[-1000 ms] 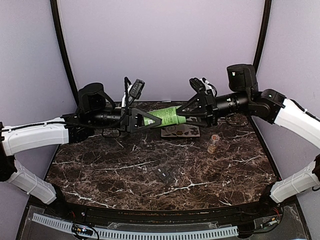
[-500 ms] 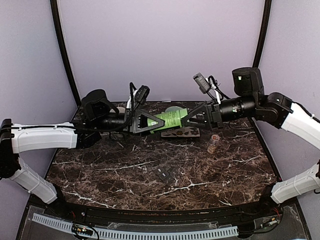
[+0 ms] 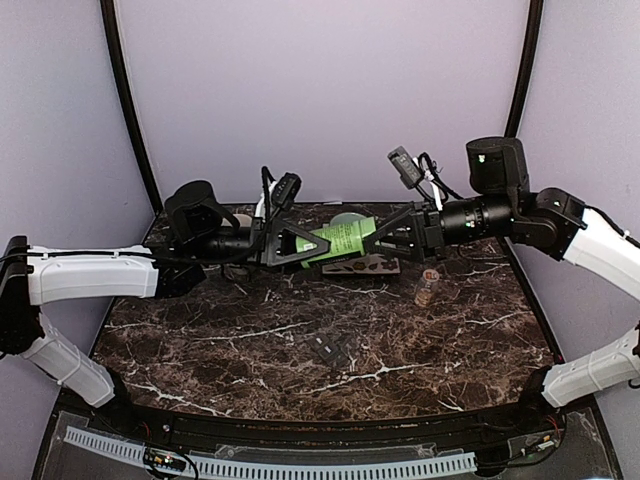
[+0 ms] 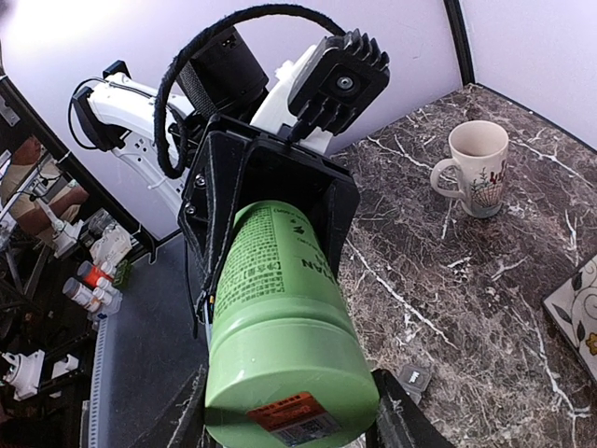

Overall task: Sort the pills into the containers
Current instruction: Unscrew the lid of the pill bottle.

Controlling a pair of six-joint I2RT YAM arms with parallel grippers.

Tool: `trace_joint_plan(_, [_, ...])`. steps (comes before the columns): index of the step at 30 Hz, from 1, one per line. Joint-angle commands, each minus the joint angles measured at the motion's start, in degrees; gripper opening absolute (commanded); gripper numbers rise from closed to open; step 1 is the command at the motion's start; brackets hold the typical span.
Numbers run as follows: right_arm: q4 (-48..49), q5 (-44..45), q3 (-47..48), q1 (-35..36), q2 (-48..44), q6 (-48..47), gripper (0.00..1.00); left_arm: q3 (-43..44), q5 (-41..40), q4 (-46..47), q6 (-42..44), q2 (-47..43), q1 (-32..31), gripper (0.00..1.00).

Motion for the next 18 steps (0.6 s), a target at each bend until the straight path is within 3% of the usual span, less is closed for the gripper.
trace_joint_plan(1, [1.2, -0.7, -0.2, -0.5, -2.0, 0.3, 0.49, 0.5, 2.7, 4.9, -0.9, -0.4, 0.7, 0.00])
trace_joint_plan(9, [2.2, -1.8, 0.9, -0.5, -1.9, 2.5, 0.67, 0.7, 2.5, 4.5, 0.0, -0.1, 0.7, 0.00])
trace_joint_plan(18, [3.1, -3.1, 0.8, -0.5, -2.5, 5.5, 0.73, 0.8, 1.7, 3.5, 1.3, -0.3, 0.7, 0.00])
